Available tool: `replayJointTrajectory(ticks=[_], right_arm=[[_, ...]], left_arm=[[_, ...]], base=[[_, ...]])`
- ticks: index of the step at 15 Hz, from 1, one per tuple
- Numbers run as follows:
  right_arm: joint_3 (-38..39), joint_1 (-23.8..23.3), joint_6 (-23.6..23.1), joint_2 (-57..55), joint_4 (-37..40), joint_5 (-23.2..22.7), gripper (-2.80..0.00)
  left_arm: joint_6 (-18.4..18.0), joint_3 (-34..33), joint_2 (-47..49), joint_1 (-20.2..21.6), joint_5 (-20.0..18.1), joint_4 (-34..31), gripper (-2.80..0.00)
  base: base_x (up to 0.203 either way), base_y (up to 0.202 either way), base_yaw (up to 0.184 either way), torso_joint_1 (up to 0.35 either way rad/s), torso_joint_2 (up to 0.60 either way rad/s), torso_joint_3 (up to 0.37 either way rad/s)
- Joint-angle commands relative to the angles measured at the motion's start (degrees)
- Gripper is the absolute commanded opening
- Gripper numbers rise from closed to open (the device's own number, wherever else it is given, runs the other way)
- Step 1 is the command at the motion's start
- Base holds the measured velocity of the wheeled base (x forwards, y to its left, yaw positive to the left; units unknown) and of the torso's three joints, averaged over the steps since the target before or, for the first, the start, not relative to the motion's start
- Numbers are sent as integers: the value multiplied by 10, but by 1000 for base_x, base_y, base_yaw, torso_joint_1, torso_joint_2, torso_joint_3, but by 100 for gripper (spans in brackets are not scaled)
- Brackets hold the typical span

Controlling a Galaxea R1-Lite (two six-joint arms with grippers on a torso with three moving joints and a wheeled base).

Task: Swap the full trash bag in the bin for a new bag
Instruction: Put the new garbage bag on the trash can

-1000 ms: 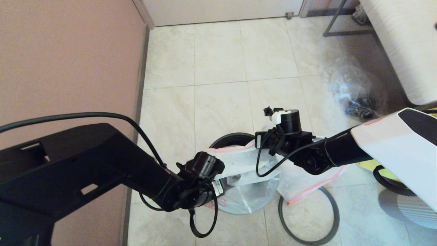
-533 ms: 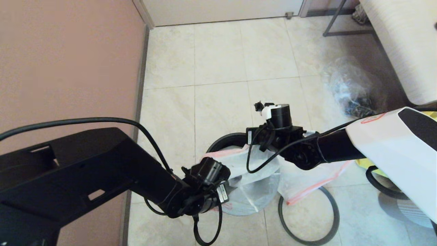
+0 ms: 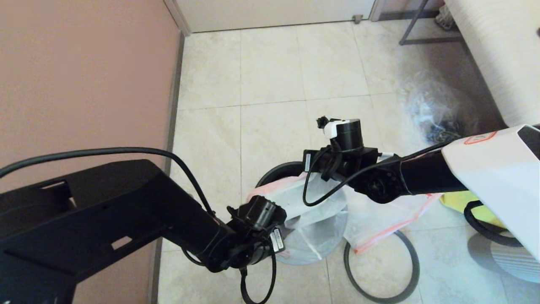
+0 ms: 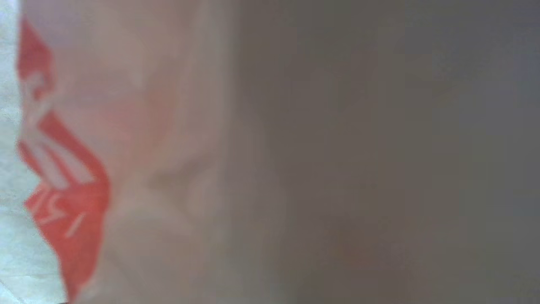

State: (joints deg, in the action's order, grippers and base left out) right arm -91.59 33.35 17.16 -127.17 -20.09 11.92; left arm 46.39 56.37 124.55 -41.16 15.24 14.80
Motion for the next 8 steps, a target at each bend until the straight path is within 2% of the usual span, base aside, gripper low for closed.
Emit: replayJointTrajectory(ticks=[1,3,6,8], right_arm=[[0,0,12,18,3,-4,-280],[7,-2,33,34,19,-6,-280],[26,-22,36,57,25,-7,-280],[43,-30,41,62,25,-8,-280]], left_arm=[[2,-1,-1,3,1,0,-280],[-3,-1,-7,6,1,0,-280],[-6,-2,-28,14,0,-4,-280],[-23,-7,-41,26,-14,-5,-280]], base=[[0,0,0,0,0,0],[0,0,0,0,0,0],[0,0,0,0,0,0],[0,0,0,0,0,0]])
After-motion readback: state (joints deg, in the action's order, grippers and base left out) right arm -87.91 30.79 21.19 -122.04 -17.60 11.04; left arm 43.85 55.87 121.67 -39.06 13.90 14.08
